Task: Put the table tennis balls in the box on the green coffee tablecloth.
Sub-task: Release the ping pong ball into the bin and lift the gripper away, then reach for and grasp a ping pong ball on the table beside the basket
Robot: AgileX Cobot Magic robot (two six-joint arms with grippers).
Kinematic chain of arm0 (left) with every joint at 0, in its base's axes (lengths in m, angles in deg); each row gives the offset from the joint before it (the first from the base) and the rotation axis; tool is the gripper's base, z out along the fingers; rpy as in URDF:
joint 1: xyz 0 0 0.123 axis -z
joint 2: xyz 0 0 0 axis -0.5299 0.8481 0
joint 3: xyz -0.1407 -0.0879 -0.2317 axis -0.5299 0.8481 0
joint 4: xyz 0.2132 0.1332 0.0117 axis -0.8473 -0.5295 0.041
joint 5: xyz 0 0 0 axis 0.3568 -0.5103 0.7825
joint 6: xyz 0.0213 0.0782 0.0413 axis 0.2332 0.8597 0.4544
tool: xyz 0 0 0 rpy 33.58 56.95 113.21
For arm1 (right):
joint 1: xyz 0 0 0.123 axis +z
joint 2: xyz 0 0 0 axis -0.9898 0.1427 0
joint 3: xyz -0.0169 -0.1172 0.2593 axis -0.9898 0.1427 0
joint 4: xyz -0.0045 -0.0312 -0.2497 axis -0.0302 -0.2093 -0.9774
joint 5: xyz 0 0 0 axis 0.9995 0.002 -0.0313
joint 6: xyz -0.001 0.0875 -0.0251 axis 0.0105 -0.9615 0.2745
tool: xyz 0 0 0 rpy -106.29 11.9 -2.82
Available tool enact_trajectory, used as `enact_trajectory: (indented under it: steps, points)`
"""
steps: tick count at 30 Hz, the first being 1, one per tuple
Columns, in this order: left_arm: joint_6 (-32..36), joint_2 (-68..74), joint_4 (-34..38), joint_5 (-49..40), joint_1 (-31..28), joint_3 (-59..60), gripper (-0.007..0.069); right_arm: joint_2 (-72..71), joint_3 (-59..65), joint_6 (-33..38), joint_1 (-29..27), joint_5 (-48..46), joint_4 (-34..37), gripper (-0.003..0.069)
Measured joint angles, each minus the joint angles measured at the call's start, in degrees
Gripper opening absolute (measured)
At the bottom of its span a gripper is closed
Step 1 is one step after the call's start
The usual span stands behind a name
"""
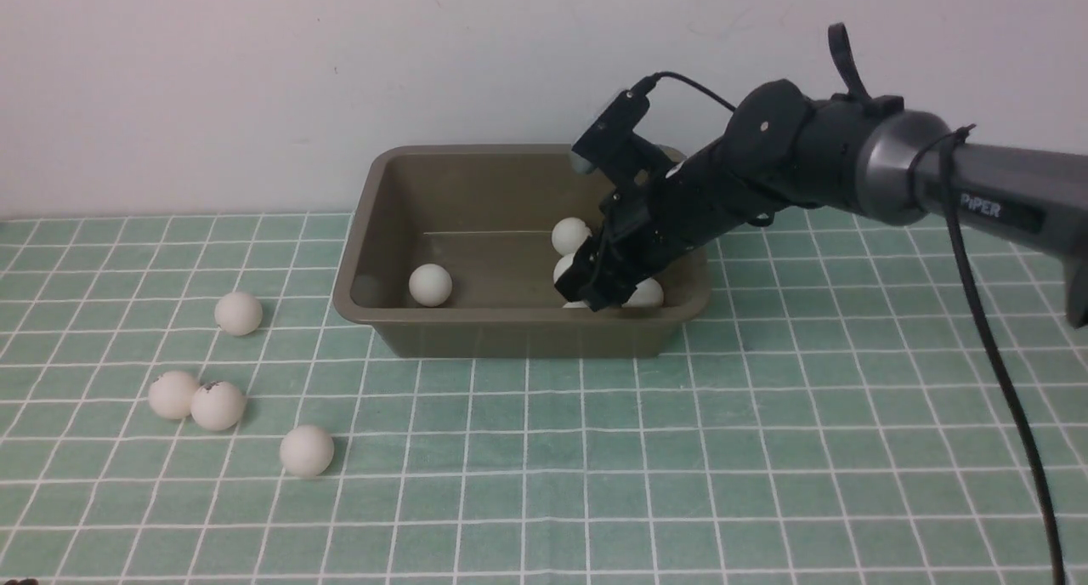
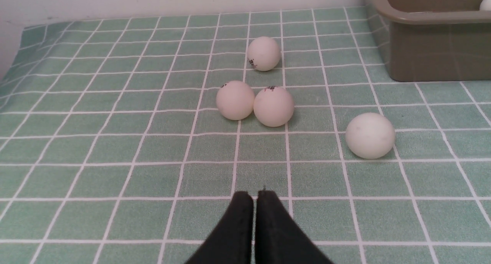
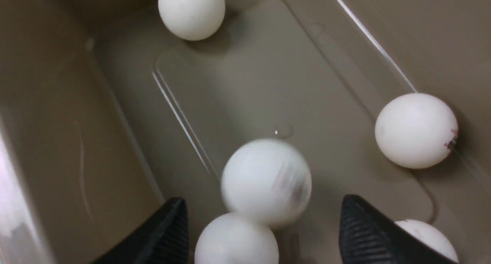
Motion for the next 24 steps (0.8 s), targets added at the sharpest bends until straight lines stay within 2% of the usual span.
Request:
enact_trajectory:
  steps: [3,6,9,12,13,14,17,21,24]
  points:
    - [0.0,0.0,0.0,0.0,0.0,0.0,-0.0004,0.0,0.0,-0.68,0.0,0.55,0.0,0.0495]
    - [0.0,0.0,0.0,0.0,0.0,0.0,-0.0004,-0.37,0.0,-0.67,0.0,0.68,-0.48,0.0478]
    - [0.0,0.0,0.0,0.0,0.0,0.0,-0.0004,-3.5,0.0,-0.67,0.0,0.05,-5.26,0.0405]
    - [0.0,0.0,0.0,0.0,0.0,0.0,-0.0004,-11.22,0.0,-2.73,-0.36,-1.65,-12.55,0.0259]
    - [0.0,0.0,0.0,0.0,0.0,0.0,-0.0004,-13.5,0.0,-3.87,-0.67,-2.13,-13.85,0.0231]
    - [0.0,0.0,0.0,0.0,0.0,0.0,-0.0004,-18.39,0.0,-6.52,-1.61,-3.77,-17.09,0.0156]
    - [0.0,0.0,0.0,0.0,0.0,0.0,-0.0004,-29.22,0.0,-13.81,-5.79,-10.32,-22.42,0.0016]
    - [0.0,0.0,0.0,0.0,0.0,0.0,-0.0004,-39.26,0.52,-17.73,-11.76,-18.98,-23.37,-0.001]
    - [0.0,0.0,0.0,0.0,0.0,0.0,-0.0004,-45.83,4.45,-17.62,-14.75,-19.78,-22.96,-0.001]
